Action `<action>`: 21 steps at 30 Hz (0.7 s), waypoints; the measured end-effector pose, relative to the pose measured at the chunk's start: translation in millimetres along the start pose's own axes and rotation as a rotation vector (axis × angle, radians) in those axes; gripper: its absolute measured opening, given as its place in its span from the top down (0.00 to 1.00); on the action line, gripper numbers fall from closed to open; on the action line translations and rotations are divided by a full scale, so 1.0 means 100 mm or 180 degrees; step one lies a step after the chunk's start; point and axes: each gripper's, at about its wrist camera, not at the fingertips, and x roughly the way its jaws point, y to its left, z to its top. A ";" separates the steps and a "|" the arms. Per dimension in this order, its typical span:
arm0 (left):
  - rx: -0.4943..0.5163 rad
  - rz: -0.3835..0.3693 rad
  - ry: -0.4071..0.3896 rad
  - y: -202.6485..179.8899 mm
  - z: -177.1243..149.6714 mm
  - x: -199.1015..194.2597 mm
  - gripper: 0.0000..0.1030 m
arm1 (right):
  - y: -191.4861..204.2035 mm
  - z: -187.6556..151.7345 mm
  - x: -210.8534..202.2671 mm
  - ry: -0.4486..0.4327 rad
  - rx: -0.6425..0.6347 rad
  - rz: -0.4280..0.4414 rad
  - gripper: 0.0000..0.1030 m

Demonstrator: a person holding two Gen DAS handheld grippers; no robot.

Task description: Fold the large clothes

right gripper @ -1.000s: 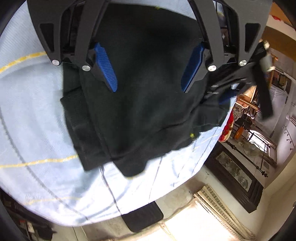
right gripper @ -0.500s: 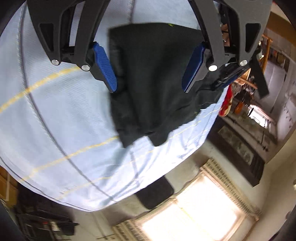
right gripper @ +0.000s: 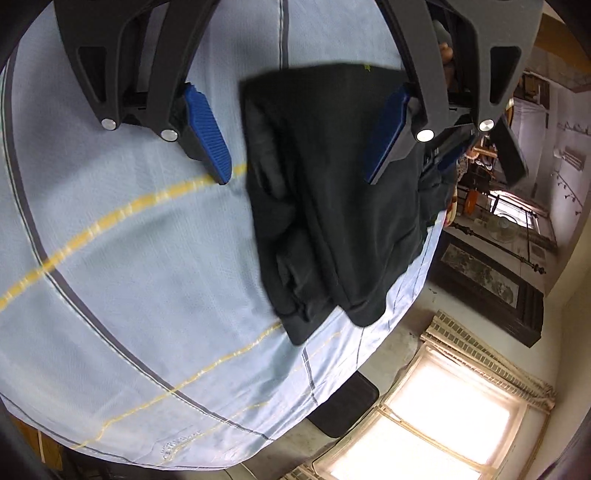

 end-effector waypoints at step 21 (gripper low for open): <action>-0.0105 0.0021 0.0011 0.09 0.02 -0.02 0.15 | 0.14 0.15 0.29 0.0179 -0.0214 -0.0018 0.53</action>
